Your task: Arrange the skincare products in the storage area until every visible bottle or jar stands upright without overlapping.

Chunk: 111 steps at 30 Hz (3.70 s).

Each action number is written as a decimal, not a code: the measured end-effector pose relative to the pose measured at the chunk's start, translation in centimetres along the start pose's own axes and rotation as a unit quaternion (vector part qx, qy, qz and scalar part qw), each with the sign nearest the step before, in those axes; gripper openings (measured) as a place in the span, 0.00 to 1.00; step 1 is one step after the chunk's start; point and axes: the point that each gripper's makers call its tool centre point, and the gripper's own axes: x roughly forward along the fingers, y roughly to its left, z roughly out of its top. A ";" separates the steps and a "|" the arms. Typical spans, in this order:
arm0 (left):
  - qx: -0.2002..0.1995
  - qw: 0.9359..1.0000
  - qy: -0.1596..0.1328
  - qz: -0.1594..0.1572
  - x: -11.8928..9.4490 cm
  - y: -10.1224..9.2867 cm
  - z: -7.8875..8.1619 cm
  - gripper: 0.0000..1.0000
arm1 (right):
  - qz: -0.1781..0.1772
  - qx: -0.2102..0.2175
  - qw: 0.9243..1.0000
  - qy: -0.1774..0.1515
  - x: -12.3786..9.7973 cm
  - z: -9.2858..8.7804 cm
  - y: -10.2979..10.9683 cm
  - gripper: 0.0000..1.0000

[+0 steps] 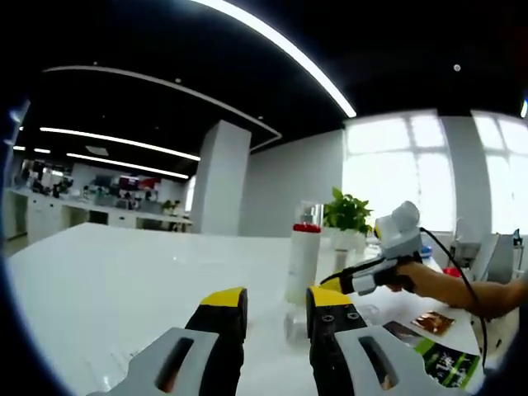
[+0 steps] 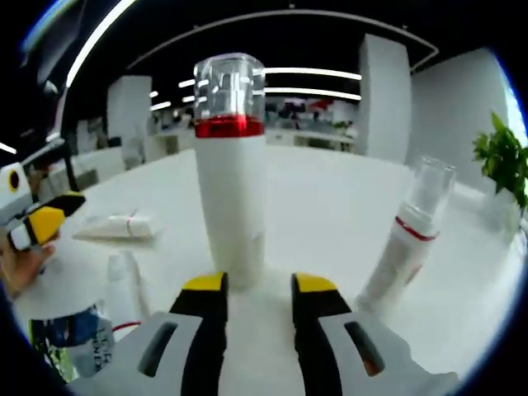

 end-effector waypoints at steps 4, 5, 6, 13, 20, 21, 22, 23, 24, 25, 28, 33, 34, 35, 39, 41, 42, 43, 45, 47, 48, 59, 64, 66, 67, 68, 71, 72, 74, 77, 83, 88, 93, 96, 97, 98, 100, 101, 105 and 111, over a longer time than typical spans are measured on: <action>0.000 1.000 0.001 0.000 0.1 0.1 0.0 0.29 | 0.017 0.017 1.000 -0.008 1.3 0.2 0.9 0.61; 0.001 1.000 0.002 0.000 0.1 0.1 0.0 0.29 | 0.017 0.017 1.000 -0.008 1.4 0.2 1.0 0.61; 0.001 1.000 0.002 0.000 0.1 0.1 -0.1 0.29 | 0.003 0.013 1.000 -0.010 1.8 0.3 0.6 0.61; 0.000 1.000 0.001 0.000 0.0 0.0 -0.1 0.29 | -0.038 -0.016 0.999 0.013 2.0 -0.9 -0.9 0.49; -0.002 1.000 -0.001 0.001 0.0 0.2 0.1 0.29 | -0.066 -0.023 0.997 0.013 0.6 -0.8 -2.3 0.54; -0.002 1.000 -0.001 0.001 0.0 0.2 0.1 0.29 | -0.069 -0.023 0.997 0.014 0.5 -0.9 -2.4 0.53; -0.003 1.000 -0.001 0.001 0.0 0.2 0.1 0.29 | -0.073 -0.024 0.997 0.017 0.3 -1.1 -2.7 0.51; -0.002 1.000 0.000 0.002 0.0 0.3 0.0 0.29 | -0.086 -0.029 0.996 0.027 0.0 -1.5 -3.3 0.49; -0.001 1.000 0.001 0.002 0.0 0.3 0.0 0.29 | -0.087 -0.030 0.995 0.027 0.0 -1.6 -3.4 0.46; -0.001 1.000 0.001 0.002 0.0 0.3 0.0 0.29 | -0.089 -0.032 0.995 0.028 0.0 -1.6 -3.5 0.44; -0.001 1.000 0.001 0.001 0.1 0.2 -0.1 0.29 | -0.051 -0.011 0.999 0.006 0.0 -1.0 -2.0 0.49; 0.001 1.000 0.005 0.002 0.3 0.3 -0.2 0.29 | -0.035 -0.008 0.999 -0.001 1.5 -0.6 -1.0 0.68; 0.003 1.000 0.005 0.002 0.2 0.3 -0.2 0.29 | -0.036 -0.010 0.999 -0.001 1.6 -0.6 -1.0 0.68; 0.004 1.000 0.006 0.002 0.2 0.4 -0.2 0.29 | -0.037 -0.010 0.999 -0.002 1.6 -0.6 -1.0 0.69; 0.002 1.000 0.005 0.004 0.2 0.6 -0.1 0.29 | -0.054 -0.008 0.998 0.001 1.7 -0.7 -2.3 0.66; 0.001 1.000 0.005 0.004 0.2 0.6 -0.1 0.29 | -0.058 -0.004 0.998 0.000 1.4 -0.7 -2.9 0.67; 0.001 1.000 0.005 0.004 0.2 0.6 -0.1 0.29 | -0.061 0.002 0.998 0.005 1.1 -0.9 -3.1 0.67; 0.002 1.000 0.005 0.004 0.2 0.6 -0.1 0.29 | -0.063 0.005 0.998 0.010 0.7 -1.1 -3.3 0.66; 0.002 1.000 0.004 0.004 0.2 0.6 -0.1 0.29 | -0.071 0.008 0.997 0.009 0.2 -1.2 -3.7 0.61; -0.001 1.000 0.002 0.004 0.1 0.6 0.0 0.29 | -0.092 0.005 0.996 0.007 -0.2 -1.1 -4.6 0.52; -0.001 1.000 0.001 0.004 0.1 0.6 0.0 0.28 | -0.102 -0.001 0.995 0.007 -0.4 -1.1 -5.1 0.45; 0.001 1.000 0.002 0.004 0.2 0.2 -0.1 0.28 | -0.020 0.034 0.999 -0.031 1.6 0.8 -1.2 0.59; 0.002 1.000 0.003 0.005 0.1 0.2 -0.1 0.28 | -0.037 0.046 0.998 -0.019 2.2 0.2 -2.4 0.61; -0.001 1.000 0.001 0.005 0.1 0.3 0.0 0.28 | -0.030 0.090 0.995 -0.010 2.2 -0.4 -2.9 0.64; -0.001 1.000 0.001 0.005 0.1 0.3 0.0 0.28 | -0.030 0.100 0.995 -0.006 2.1 -0.6 -3.1 0.64; 0.000 1.000 0.001 0.005 0.0 0.2 -0.1 0.28 | -0.032 0.095 0.995 -0.010 1.9 -0.5 -3.5 0.63; 0.000 1.000 0.000 0.003 -0.1 0.1 0.0 0.28 | -0.048 0.096 0.994 -0.012 1.4 -0.6 -4.2 0.50; -0.001 1.000 -0.001 0.004 -0.1 0.1 0.0 0.28 | -0.052 0.095 0.994 -0.011 1.2 -0.6 -4.3 0.44; -0.003 1.000 -0.002 0.004 -0.1 0.1 0.0 0.28 | -0.056 0.084 0.995 -0.013 1.0 -0.5 -4.4 0.36; -0.003 1.000 -0.003 0.004 -0.2 0.1 0.1 0.28 | -0.051 0.064 0.996 -0.029 0.9 0.2 -3.7 0.34; -0.003 1.000 -0.004 0.004 -0.2 0.0 0.0 0.28 | -0.051 0.035 0.998 -0.005 1.8 -0.6 -3.4 0.27; -0.003 1.000 -0.004 0.003 -0.2 -0.1 0.0 0.28 | -0.060 0.033 0.998 -0.004 2.1 -0.7 -3.7 0.23; -0.004 1.000 -0.005 0.003 -0.2 -0.2 0.0 0.28 | -0.081 0.026 0.996 -0.004 1.6 -0.7 -4.4 0.07; -0.005 1.000 -0.006 0.003 -0.2 -0.1 0.1 0.28 | -0.076 0.027 0.997 -0.006 1.5 -0.6 -4.3 0.05; -0.005 1.000 -0.006 0.003 -0.2 -0.1 0.1 0.28 | -0.071 0.030 0.997 -0.006 1.5 -0.6 -4.1 0.05; -0.005 1.000 -0.006 0.003 -0.2 -0.1 0.1 0.28 | -0.065 0.031 0.997 -0.004 1.5 -0.7 -3.7 0.03; -0.004 1.000 -0.006 0.003 -0.2 -0.1 0.1 0.28 | -0.060 0.035 0.998 0.005 1.9 -1.0 -3.3 0.00; -0.004 1.000 -0.006 0.003 -0.1 -0.1 0.1 0.28 | -0.063 0.031 0.997 0.007 2.1 -1.1 -3.3 0.00; -0.003 1.000 -0.004 0.003 0.0 0.0 0.0 0.29 | -0.066 0.032 0.997 0.007 2.3 -1.2 -3.5 0.00; -0.001 1.000 -0.003 0.004 0.2 0.2 0.0 0.29 | -0.067 0.050 0.997 0.003 2.8 -1.2 -4.0 0.00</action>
